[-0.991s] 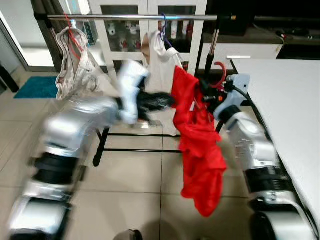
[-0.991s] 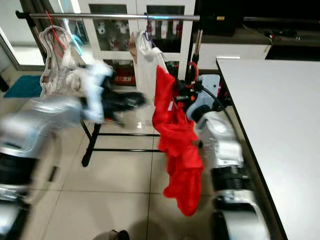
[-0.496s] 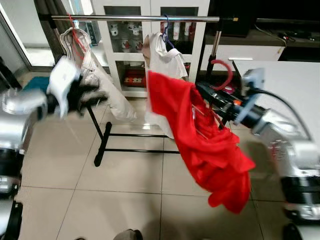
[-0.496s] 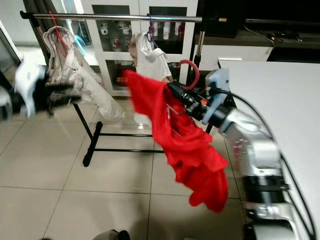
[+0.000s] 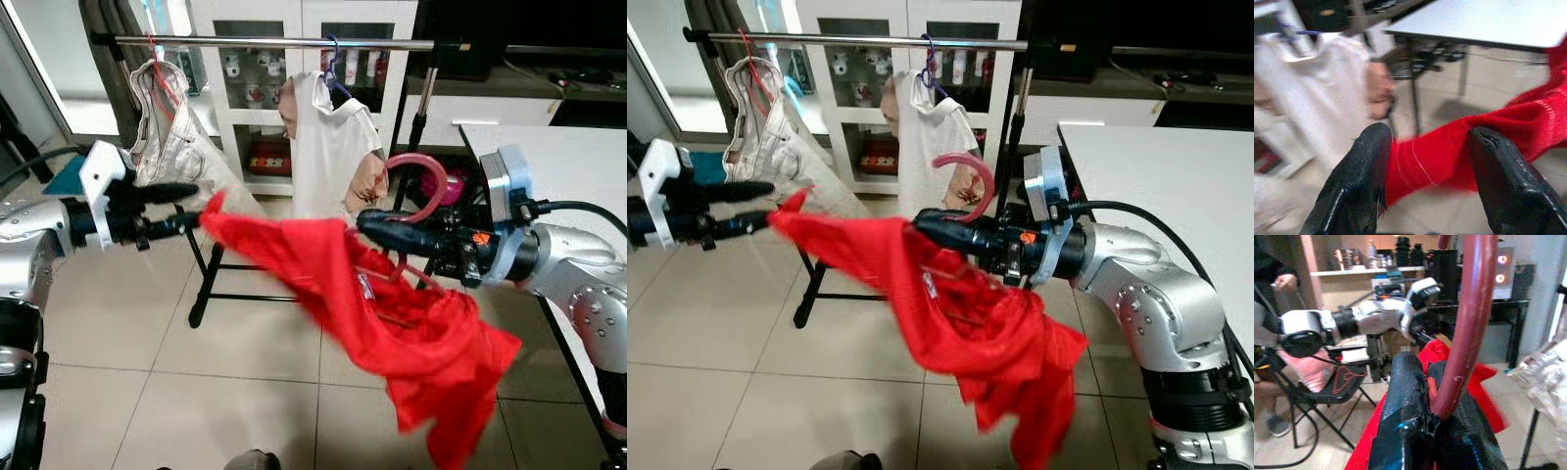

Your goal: Hang hanger

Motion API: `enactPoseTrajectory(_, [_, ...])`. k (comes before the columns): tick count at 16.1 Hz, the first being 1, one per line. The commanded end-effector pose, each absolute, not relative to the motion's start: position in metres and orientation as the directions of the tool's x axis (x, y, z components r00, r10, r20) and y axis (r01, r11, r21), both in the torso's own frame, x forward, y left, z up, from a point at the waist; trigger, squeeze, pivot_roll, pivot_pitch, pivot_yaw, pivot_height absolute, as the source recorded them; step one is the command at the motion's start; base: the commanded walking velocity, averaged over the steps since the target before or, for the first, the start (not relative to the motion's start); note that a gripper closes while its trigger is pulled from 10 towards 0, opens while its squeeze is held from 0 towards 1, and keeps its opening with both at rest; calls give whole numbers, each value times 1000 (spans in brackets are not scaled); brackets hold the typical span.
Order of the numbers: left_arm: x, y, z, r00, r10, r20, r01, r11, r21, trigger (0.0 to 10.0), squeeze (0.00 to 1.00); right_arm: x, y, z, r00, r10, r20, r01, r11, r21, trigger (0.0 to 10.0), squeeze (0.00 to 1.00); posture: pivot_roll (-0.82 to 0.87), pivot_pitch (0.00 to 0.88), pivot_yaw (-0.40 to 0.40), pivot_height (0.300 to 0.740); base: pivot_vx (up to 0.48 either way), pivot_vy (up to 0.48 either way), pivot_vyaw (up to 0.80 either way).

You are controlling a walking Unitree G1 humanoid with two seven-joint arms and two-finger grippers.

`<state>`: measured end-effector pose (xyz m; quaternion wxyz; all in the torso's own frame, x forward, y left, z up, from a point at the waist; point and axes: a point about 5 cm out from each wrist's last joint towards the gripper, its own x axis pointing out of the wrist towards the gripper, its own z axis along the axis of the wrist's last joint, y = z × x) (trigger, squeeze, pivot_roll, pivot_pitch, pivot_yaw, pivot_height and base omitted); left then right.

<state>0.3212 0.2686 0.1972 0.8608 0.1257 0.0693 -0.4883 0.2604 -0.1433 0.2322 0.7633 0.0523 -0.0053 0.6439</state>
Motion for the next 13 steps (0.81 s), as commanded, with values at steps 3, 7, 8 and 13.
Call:
enactPoseTrajectory(3, [309,260,172,331,-874,-355,939,341,38,10000,0,252,-141,238,110,991,76,-992,104,70,0,0,-140,0,66,740,0,0,0])
enactPoseTrajectory(7, [299,261,172,280,-901,-330,954,300,-12,0,0,252,-143,235,130,989,66,-989,124,80,0,0,-135,0,59,740,0,0,0])
enactPoseTrajectory(8, [298,261,170,272,-907,-321,955,294,-23,0,0,253,-143,235,129,989,66,-989,123,84,0,0,-133,0,56,740,0,0,0])
enactPoseTrajectory(13, [292,279,174,378,-871,-315,912,408,-33,0,0,256,-146,228,168,986,25,-982,165,89,0,0,-129,0,53,740,0,0,0])
